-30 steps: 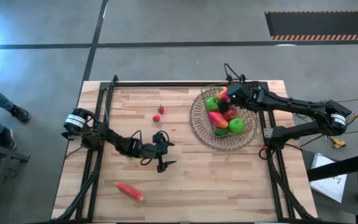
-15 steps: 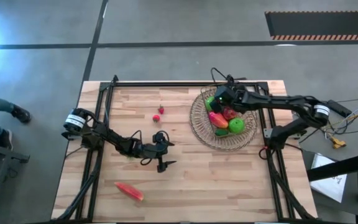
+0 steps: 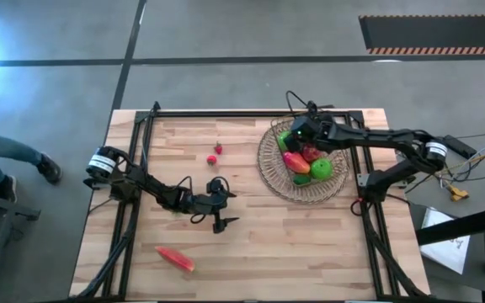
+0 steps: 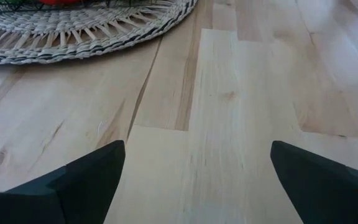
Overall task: Build produce basket
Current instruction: Put the persimmon into the gold wire basket
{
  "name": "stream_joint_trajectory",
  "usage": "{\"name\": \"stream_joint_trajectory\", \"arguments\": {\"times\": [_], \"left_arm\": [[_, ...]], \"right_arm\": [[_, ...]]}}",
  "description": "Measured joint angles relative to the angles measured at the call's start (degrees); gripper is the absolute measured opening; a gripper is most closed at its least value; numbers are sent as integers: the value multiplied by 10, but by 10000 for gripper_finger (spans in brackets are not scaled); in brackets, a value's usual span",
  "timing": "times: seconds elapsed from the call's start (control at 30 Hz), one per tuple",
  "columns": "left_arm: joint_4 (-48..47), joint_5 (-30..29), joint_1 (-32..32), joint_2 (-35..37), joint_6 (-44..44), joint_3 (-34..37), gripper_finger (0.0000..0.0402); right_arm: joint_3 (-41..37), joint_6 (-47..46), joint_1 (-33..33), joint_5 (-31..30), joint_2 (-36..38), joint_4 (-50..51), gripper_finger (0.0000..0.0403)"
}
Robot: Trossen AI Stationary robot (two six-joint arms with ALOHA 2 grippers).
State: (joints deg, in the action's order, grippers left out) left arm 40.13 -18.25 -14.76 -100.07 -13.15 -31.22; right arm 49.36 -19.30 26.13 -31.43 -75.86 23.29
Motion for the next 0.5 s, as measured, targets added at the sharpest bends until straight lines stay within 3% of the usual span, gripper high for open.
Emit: {"name": "stream_joint_trajectory", "arguments": {"times": [0.33,0.5], "left_arm": [[-1,0,0,0,0,0,386],[-1,0,0,0,0,0,386]], "right_arm": [[-9,-26,-32,10,50,-15,274],[-57,-38,-47,34,56,-122,275]]}}
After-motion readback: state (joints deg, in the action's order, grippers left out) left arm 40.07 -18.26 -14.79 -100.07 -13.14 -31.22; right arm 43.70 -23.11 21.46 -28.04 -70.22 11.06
